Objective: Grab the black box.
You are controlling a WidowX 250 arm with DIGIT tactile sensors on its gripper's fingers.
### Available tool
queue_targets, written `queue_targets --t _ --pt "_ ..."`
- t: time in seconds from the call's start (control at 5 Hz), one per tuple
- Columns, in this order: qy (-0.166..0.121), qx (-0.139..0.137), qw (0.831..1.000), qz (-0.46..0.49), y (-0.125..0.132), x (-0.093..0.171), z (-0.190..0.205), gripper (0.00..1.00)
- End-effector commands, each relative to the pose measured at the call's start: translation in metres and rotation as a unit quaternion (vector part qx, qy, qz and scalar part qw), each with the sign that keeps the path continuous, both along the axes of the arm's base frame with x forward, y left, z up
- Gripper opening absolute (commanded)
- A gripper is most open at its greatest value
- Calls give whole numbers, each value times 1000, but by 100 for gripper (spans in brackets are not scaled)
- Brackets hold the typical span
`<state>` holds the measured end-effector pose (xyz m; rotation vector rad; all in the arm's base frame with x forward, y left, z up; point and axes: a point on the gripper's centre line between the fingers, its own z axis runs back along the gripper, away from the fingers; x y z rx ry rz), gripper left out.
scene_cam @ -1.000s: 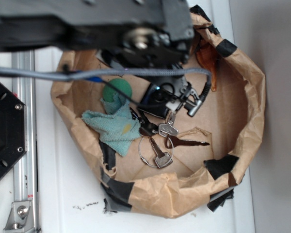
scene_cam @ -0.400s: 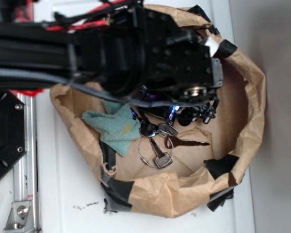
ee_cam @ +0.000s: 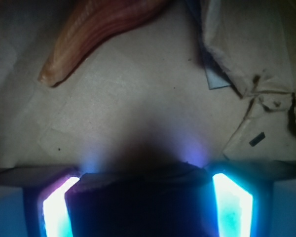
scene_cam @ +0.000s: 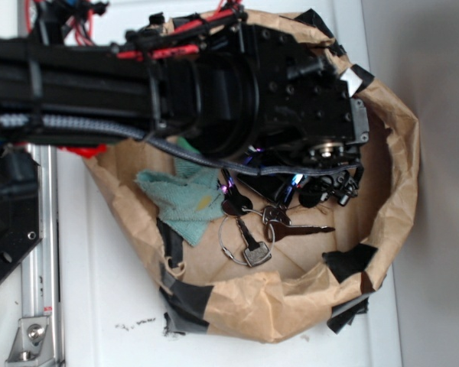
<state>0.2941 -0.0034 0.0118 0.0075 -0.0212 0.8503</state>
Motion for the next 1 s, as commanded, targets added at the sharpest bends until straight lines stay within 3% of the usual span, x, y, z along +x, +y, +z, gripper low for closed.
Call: queue_targets --t 0.0,0.2,0.4,0.8 --pt "-87 60 982 -156 1 -23 79 0" --pt "-95 66 975 -192 9 -29 129 0" --pt "-69 72 968 -230 10 -26 162 0" --pt "-61 58 956 -282 3 -14 167 0"
